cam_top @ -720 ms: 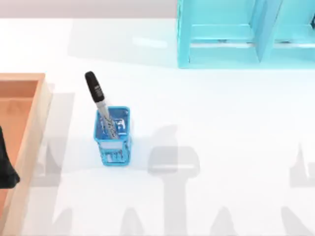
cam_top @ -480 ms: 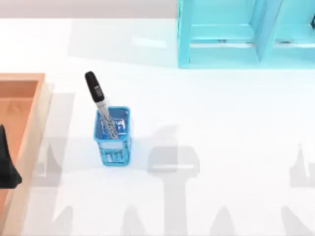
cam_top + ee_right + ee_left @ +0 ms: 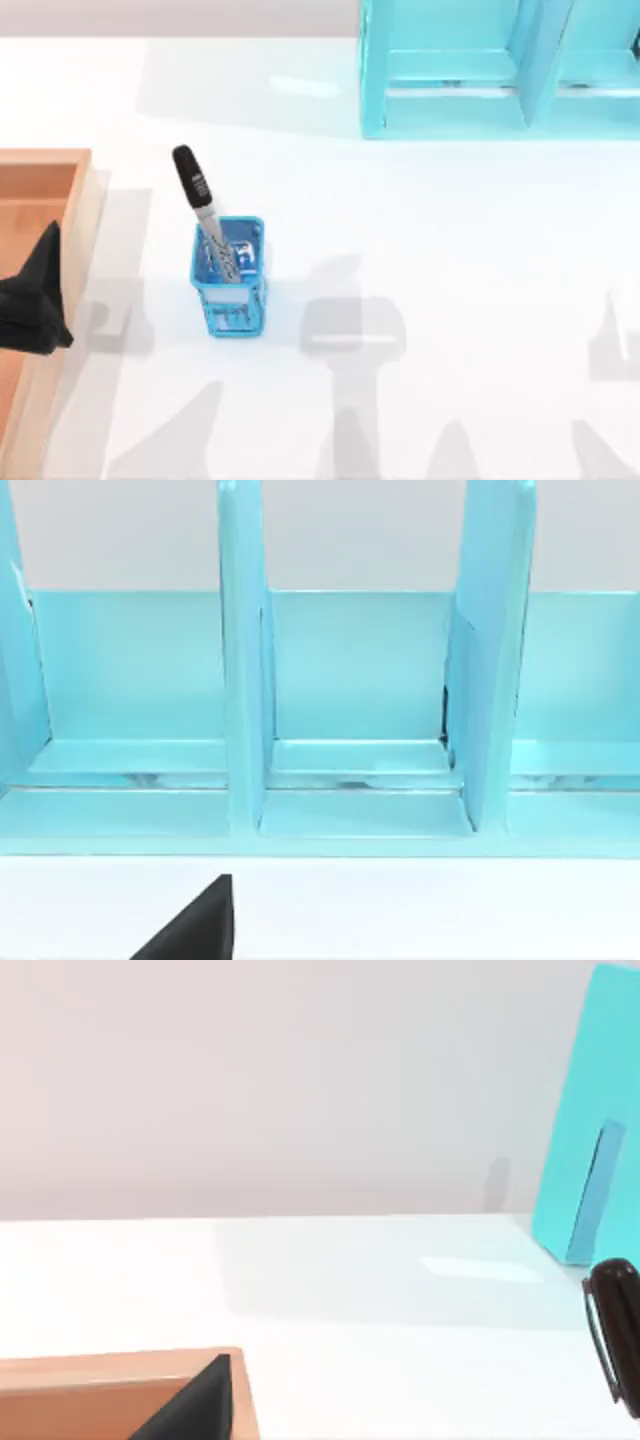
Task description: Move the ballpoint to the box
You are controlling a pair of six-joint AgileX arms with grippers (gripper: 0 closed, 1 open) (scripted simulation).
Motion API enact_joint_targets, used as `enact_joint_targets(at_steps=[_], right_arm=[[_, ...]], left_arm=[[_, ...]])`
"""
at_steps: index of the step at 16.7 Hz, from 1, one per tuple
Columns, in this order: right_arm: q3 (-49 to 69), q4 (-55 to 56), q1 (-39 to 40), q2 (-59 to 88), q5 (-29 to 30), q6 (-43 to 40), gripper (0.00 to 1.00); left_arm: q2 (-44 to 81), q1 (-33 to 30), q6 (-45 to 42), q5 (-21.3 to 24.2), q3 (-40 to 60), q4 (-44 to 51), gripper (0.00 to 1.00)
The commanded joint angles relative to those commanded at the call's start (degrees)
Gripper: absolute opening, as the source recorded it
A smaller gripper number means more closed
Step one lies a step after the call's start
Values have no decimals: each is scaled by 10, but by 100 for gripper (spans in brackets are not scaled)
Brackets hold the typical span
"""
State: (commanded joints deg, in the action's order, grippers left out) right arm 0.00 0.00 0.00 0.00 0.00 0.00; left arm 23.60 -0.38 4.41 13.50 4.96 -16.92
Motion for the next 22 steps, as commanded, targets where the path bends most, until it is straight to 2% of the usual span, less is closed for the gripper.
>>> enact_joint_targets(at_steps=[8, 14, 17, 22], right_arm=[[0, 0, 0, 0, 0, 0, 100], [0, 0, 0, 0, 0, 0, 100], [0, 0, 0, 0, 0, 0, 100], [0, 0, 0, 0, 0, 0, 100]], left_arm=[[342, 2, 68, 172, 53, -203, 100], [561, 2, 110, 282, 70, -309, 100], [616, 5, 122, 312, 72, -335, 100], [625, 6, 124, 316, 73, -340, 100]])
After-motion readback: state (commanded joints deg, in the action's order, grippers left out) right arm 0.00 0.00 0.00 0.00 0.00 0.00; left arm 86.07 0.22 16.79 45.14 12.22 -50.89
